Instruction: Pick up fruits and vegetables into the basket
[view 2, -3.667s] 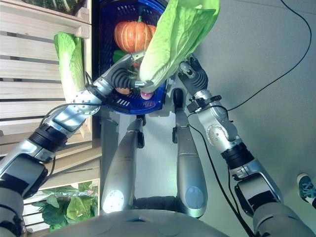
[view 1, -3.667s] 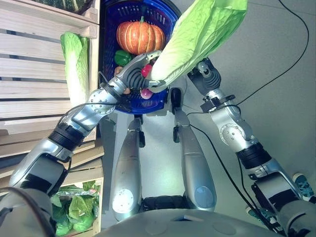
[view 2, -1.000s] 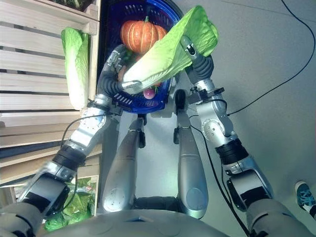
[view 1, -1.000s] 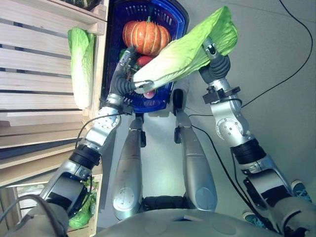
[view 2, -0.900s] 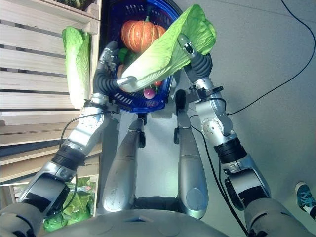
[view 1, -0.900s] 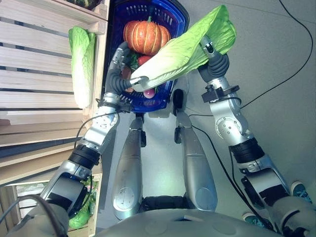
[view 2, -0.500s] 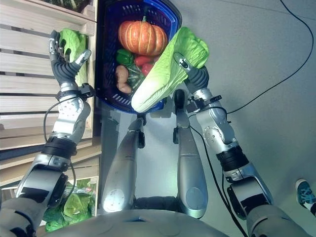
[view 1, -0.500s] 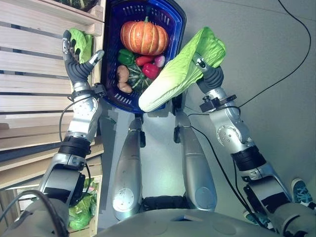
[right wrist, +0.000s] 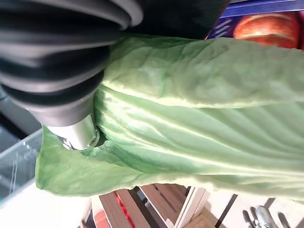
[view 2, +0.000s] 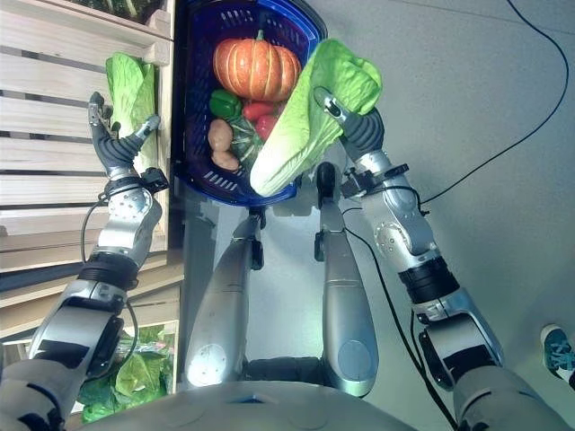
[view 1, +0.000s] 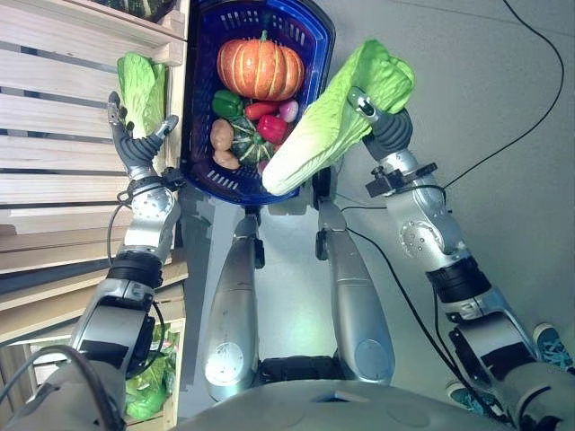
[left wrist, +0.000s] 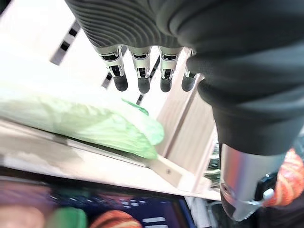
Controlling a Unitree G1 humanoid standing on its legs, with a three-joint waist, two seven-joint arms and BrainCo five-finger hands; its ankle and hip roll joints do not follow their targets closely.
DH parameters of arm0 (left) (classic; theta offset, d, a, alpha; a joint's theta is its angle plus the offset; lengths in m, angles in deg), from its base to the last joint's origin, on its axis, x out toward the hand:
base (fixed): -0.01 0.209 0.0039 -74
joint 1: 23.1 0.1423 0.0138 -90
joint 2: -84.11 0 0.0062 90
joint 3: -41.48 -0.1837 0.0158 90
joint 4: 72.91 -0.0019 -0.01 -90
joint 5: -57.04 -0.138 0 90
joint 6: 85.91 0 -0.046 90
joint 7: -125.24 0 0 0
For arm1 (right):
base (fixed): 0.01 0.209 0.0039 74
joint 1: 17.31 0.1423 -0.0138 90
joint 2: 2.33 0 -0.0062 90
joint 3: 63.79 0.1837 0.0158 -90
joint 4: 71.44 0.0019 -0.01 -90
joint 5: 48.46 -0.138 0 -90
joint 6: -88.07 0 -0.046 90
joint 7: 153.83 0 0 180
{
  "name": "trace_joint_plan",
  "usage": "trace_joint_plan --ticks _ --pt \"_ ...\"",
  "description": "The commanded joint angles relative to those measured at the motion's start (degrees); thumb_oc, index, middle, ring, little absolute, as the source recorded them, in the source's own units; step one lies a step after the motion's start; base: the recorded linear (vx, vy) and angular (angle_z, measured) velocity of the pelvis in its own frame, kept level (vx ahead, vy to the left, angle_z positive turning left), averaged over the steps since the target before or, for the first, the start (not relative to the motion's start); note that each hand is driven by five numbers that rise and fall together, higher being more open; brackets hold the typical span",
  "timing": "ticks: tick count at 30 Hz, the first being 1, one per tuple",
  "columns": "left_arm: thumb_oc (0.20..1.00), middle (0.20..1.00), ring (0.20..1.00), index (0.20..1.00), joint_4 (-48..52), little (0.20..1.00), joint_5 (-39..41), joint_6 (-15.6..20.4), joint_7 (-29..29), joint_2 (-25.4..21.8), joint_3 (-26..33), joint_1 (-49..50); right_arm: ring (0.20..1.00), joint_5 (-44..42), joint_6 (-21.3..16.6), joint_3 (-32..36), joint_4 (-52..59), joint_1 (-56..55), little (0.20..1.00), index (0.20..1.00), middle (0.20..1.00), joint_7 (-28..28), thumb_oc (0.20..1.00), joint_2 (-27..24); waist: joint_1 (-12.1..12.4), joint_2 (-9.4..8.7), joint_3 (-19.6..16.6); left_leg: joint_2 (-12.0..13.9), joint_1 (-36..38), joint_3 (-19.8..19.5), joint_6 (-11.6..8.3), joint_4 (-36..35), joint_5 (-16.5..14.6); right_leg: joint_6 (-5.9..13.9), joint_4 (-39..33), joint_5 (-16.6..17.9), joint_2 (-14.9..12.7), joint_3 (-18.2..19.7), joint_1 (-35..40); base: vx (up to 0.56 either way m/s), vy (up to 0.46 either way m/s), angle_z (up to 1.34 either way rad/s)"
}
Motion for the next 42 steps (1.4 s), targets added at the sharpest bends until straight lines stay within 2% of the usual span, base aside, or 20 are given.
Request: trace_joint_plan --ticks 1,5,13,18,26,30,32,42 --pt "1.0 1.0 1.0 1.0 -1.04 1.0 -3.3 -0.21 0.88 -2.87 0.29 -0.13 0.2 3.91 -2.35 -1.01 2.01 2.41 0.2 0.2 0.2 2.28 0.2 -1.29 -0.4 3.62 -2.14 -2.25 -0.32 -0.13 -0.03 -4.24 2.33 2.4 7.27 -11.74 1.85 -4.69 3.27 0.0 0.0 0.0" --pt "1.0 1.0 1.0 1.0 -3.66 1.0 -3.09 -1.0 -0.59 -3.66 -1.46 -1.68 0.2 6.81 0.7 -3.78 -3.33 9.01 0.2 0.2 0.2 6.24 0.2 -2.08 0.9 4.11 -2.14 -2.4 -0.34 -0.44 0.02 -3.52 2.16 2.28 7.67 -11.83 1.21 -5.42 3.29 0.0 0.0 0.0" --pt "1.0 1.0 1.0 1.0 -7.87 1.0 -2.19 -0.74 -3.61 -4.13 -3.76 -5.33 0.2 7.48 6.08 -6.9 -15.74 20.38 0.2 0.2 0.2 10.19 0.2 -2.22 3.19 4.89 -2.14 -2.92 -0.41 -1.23 0.02 -2.03 1.67 1.88 9.25 -12.43 0.61 -6.75 3.33 0.03 -0.01 0.1" --pt "1.0 1.0 1.0 1.0 -8.89 1.0 -1.68 -0.43 -4.16 -4.05 -5.15 -6.97 0.2 7.41 9.13 -8.69 -22.58 24.48 0.2 0.2 0.2 11.36 0.2 -2.04 4.1 5.15 -2.14 -3.27 -0.9 -1.75 0.06 -1.21 1.51 1.66 10.05 -12.53 0.41 -7.29 2.85 0.02 0.002 0.05" --pt "1.0 1.0 1.0 1.0 -10.14 1.0 -0.38 0.54 -5.48 -3.53 -8.19 -10.32 0.2 3.51 13.1 -10.13 -41.89 31.61 0.2 0.2 0.2 11.2 0.2 -0.95 6.34 6.44 -2.14 -4.14 -2.86 -3.0 0.29 0.03 1.57 1.47 11.56 -12.6 -0.2 -8.3 0.98 0.02 0.005 0.11" --pt "1.0 1.0 1.0 1.0 -10.72 1.0 -0.32 0.99 -5.78 -2.9 -9.51 -11.48 0.2 -0.07 12.64 -8.82 -49.59 33.51 0.2 0.2 0.2 10.15 0.2 -0.11 7.14 7.11 -2.14 -4.44 -3.79 -3.41 0.47 0.36 1.64 1.5 12.09 -12.62 -0.4 -8.64 -0.04 0.02 0.011 0.07" --pt "1.0 1.0 1.0 1.0 -10.53 1.0 -0.09 1.17 -5.38 -2.34 -10.51 -12.01 0.2 -5.12 11.32 -7.37 -53.44 34.39 0.2 0.2 0.2 9.05 0.2 0.26 7.57 7.54 -2.14 -4.56 -4.73 -3.66 0.65 0.53 1.72 1.58 12.49 -12.63 -0.52 -8.73 -1.08 0.0 0.009 0.05" --pt "1.0 1.0 1.0 1.0 -9.48 1.0 -0.44 2.42 -3.83 -0.19 -12.68 -11.32 0.2 -9.12 7.82 -4.39 -58.84 36.28 0.2 0.2 0.2 9.03 0.2 1.29 8.51 9.07 -2.14 -5.22 -6.75 -4.06 0.98 0.45 2.3 1.88 12.98 -12.1 -0.81 -8.84 -3.57 0.0 0.018 0.07"
